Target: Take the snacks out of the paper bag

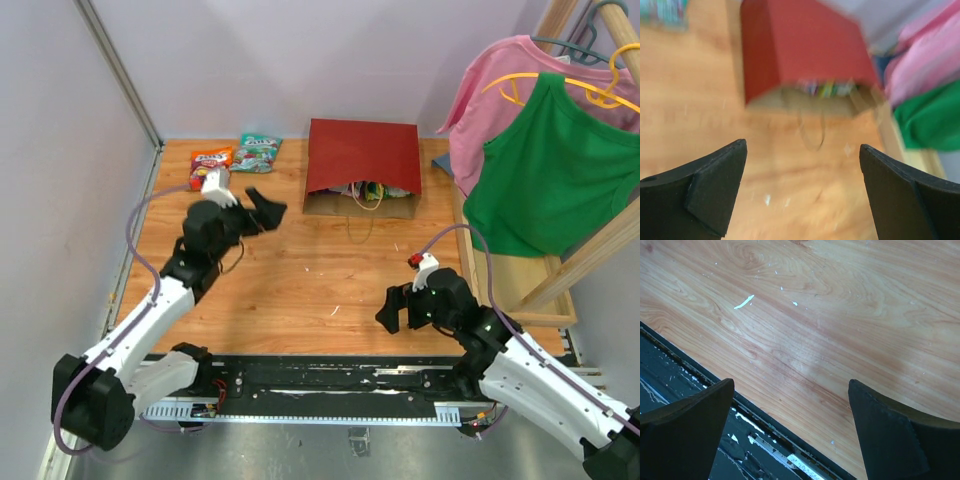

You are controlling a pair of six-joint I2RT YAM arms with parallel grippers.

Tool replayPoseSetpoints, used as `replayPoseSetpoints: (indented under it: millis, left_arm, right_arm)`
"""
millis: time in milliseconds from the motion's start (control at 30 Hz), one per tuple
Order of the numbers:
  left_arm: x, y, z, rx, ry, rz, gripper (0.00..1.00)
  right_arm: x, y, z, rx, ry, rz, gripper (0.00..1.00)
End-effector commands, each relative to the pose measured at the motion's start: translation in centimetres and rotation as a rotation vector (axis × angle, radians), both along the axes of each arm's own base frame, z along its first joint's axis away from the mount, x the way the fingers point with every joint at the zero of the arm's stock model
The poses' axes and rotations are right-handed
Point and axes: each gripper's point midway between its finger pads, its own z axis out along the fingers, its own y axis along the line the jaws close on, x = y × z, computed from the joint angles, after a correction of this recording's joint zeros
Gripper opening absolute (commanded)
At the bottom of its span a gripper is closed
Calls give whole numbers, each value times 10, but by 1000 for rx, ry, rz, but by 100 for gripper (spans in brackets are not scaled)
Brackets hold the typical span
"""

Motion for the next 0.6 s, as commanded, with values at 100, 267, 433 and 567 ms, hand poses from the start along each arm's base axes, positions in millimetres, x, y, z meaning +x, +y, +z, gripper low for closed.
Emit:
replayPoseSetpoints:
  millis: [100,267,433,567]
  left_arm:
    - [-74,3,-66,-76,59,-64,100]
    - [-100,-3,-76,-98,74,-152,100]
    - [-105,-17,-101,-113,143,-226,100]
    - [-102,-26,-101,-98,148,-276,99]
  right_arm:
    - [3,-12,10,37,-12,-106,98]
    - [9,-9,11,129,-31,-176,98]
    - [28,8,20,217,-42,-221,99]
    - [54,32,32,223,-35,-211,99]
